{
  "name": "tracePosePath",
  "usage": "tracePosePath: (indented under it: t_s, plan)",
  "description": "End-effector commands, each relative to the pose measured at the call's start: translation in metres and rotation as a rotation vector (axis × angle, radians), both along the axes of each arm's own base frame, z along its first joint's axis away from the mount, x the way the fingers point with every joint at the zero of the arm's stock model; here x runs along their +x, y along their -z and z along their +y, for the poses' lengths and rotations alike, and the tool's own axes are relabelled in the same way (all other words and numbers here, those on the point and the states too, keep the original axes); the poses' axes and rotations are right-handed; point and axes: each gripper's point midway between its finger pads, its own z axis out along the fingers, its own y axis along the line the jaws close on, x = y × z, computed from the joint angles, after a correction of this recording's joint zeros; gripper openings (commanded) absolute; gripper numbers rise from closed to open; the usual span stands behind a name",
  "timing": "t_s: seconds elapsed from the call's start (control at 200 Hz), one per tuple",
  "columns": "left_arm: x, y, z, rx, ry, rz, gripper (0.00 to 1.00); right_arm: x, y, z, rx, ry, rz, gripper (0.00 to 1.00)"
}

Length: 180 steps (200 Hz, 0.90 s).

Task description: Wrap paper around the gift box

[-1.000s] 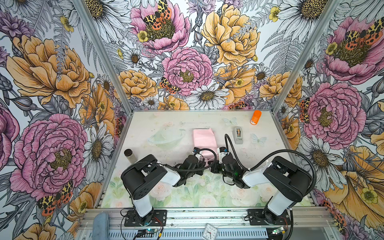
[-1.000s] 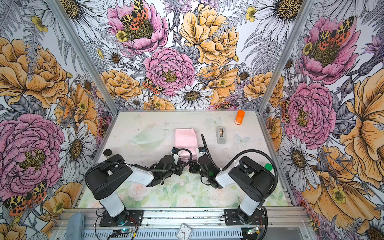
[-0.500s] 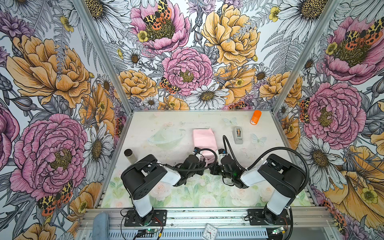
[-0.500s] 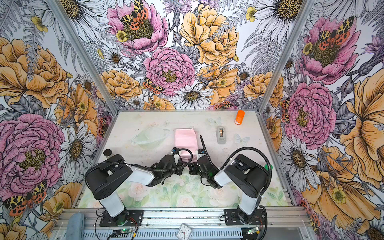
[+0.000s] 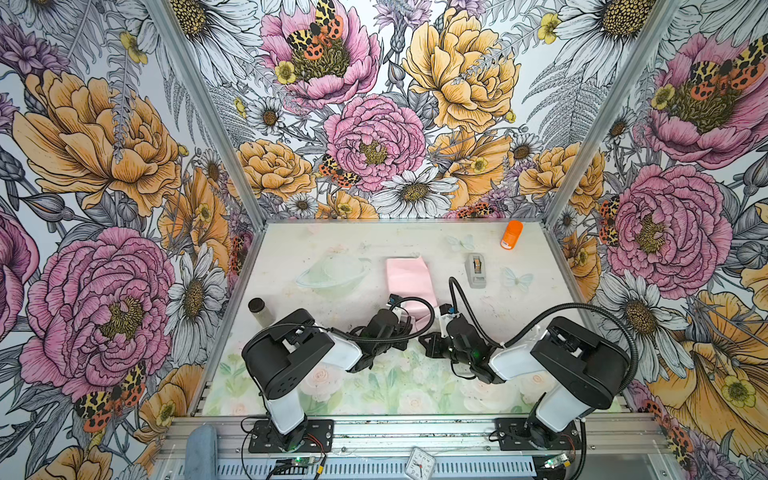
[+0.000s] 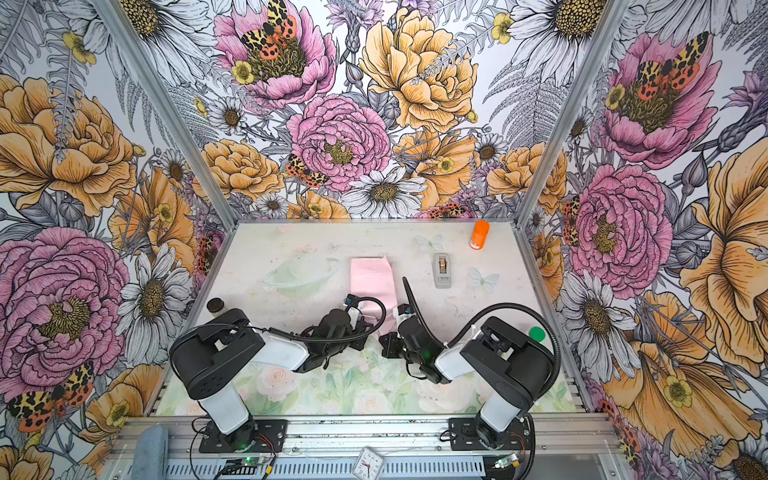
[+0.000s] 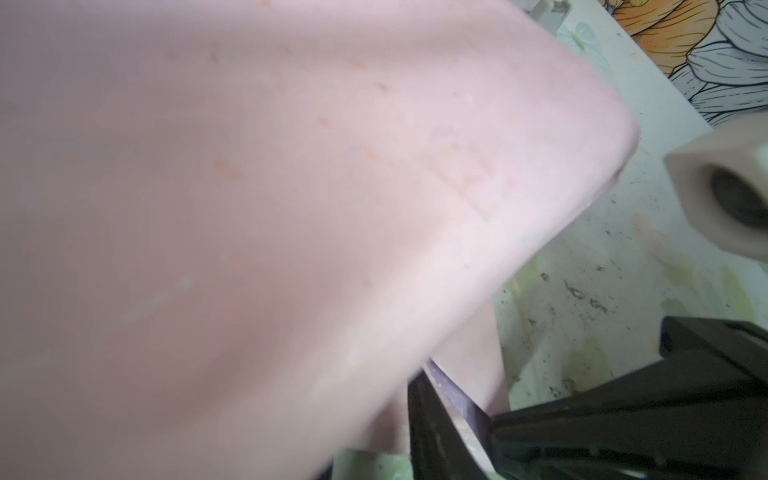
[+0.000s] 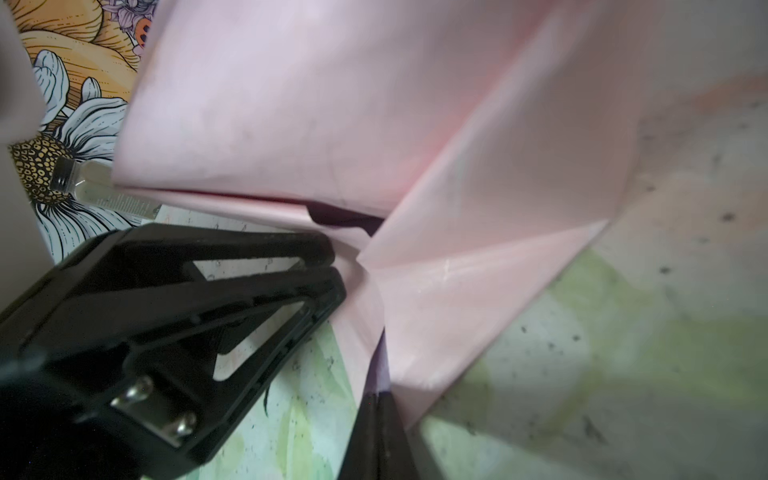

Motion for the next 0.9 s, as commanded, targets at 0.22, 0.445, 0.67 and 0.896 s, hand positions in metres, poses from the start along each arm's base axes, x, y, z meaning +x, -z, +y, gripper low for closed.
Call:
tracePosePath:
  t_s: [0.22,0.445,0.67,0.896]
  plan:
    - [-0.013,-0.069,-0.004,-0.066,0.040,-0.140,0.43,0.002,-0.067,-0.019,-0.023,-0.008,-0.096,0.22]
    - [-0.017,-0.121,0.019,0.018,0.047,-0.281,0.63,0.019,-0.087,-0.063,-0.081,0.052,-0.066,0.35]
    - [-0.022,-0.120,0.039,0.156,0.120,-0.298,0.64,0.043,-0.072,-0.084,-0.107,0.067,0.009,0.41]
    - [-0.028,-0.100,0.050,0.185,0.141,-0.282,0.65,0.033,-0.046,-0.054,-0.023,-0.001,0.107,0.37]
